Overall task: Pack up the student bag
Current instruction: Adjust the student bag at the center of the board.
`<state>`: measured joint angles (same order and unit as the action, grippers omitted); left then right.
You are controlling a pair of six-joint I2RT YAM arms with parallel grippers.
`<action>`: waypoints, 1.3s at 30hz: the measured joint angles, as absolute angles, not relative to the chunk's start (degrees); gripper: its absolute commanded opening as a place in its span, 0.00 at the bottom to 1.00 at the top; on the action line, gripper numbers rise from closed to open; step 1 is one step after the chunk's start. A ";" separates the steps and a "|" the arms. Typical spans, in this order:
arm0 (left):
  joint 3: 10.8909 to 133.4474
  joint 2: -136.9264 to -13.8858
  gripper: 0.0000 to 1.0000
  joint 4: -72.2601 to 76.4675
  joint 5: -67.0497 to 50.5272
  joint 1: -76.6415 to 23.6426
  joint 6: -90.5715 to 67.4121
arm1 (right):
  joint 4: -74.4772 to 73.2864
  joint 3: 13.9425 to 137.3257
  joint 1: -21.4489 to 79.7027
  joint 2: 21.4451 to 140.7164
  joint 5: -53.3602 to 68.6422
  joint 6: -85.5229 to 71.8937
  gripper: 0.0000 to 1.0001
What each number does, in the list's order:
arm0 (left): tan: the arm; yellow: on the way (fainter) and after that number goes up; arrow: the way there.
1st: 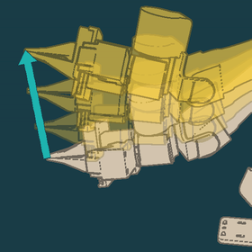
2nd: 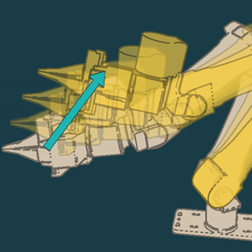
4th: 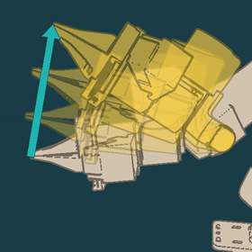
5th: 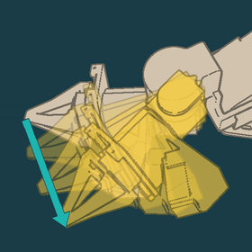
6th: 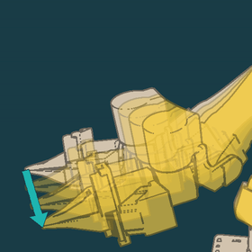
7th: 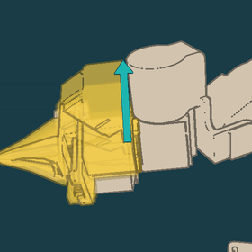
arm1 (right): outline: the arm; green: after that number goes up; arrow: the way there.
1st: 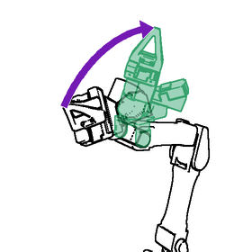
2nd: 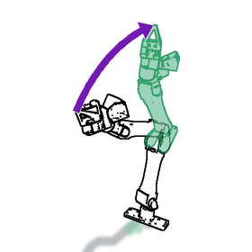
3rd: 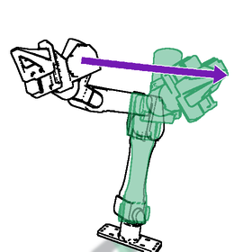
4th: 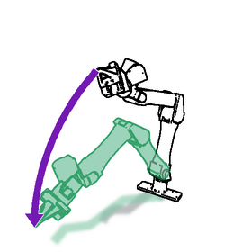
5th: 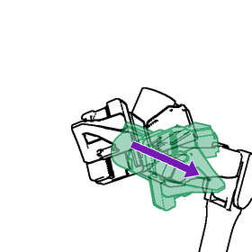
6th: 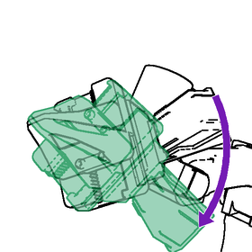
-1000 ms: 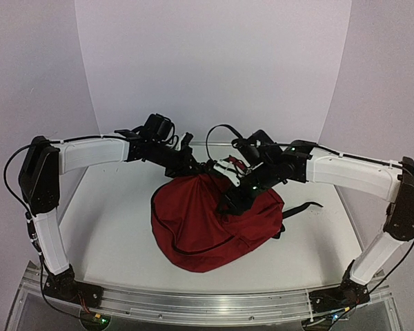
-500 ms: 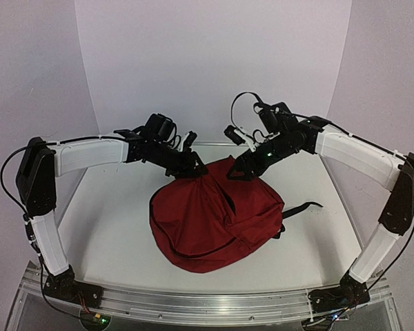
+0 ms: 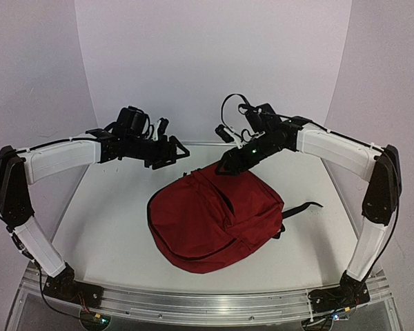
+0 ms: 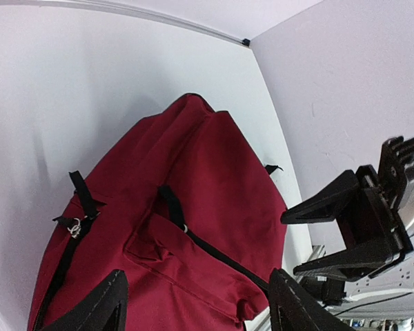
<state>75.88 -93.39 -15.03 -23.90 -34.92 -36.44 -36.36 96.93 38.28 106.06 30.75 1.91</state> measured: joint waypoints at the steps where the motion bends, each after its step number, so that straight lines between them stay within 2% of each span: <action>1: 75.88 -93.69 0.77 -14.98 -23.74 -34.46 -36.79 | -36.04 96.45 38.28 106.23 29.99 2.16 0.54; 4: 74.75 -94.06 0.84 -14.57 -22.98 -33.56 -38.80 | -35.59 93.97 38.26 106.28 26.67 3.32 0.63; 7: 68.75 -92.28 0.86 -12.23 -21.43 -34.10 -41.25 | -35.73 91.93 37.67 106.26 23.75 4.67 0.69; 9: 64.43 -90.42 0.88 -13.77 -18.53 -35.65 -42.43 | -35.85 91.51 36.61 106.26 21.77 5.53 0.77; 12: 60.28 -87.16 0.89 -18.30 -11.91 -40.74 -44.55 | -35.77 91.50 34.21 105.63 18.68 6.92 0.82; 15: 55.85 -82.10 0.91 -20.23 -6.94 -45.82 -48.66 | -35.72 91.72 31.53 105.35 16.75 7.75 0.83; 20: 42.81 -69.54 0.93 -20.51 -1.00 -46.56 -58.76 | -35.86 91.74 28.99 106.53 17.81 8.15 0.81; 26: 34.47 -68.05 0.91 -16.51 -0.57 -47.34 -66.06 | -35.46 90.74 29.22 108.55 23.15 8.09 0.76; 30: 32.39 -72.88 0.73 -7.58 -3.47 -48.63 -67.35 | -34.02 89.03 29.13 108.55 26.78 7.82 0.72; 34: 34.37 -77.92 0.43 -3.25 -4.32 -48.74 -65.59 | -30.66 85.37 28.75 107.66 31.43 7.26 0.69; 39: 42.91 -81.96 0.04 -5.53 -5.48 -45.67 -60.63 | -27.72 79.33 28.52 104.74 36.86 6.81 0.67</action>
<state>42.91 -81.96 -5.53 -5.48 -45.67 -60.63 -27.72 79.33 28.52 104.74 36.86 6.81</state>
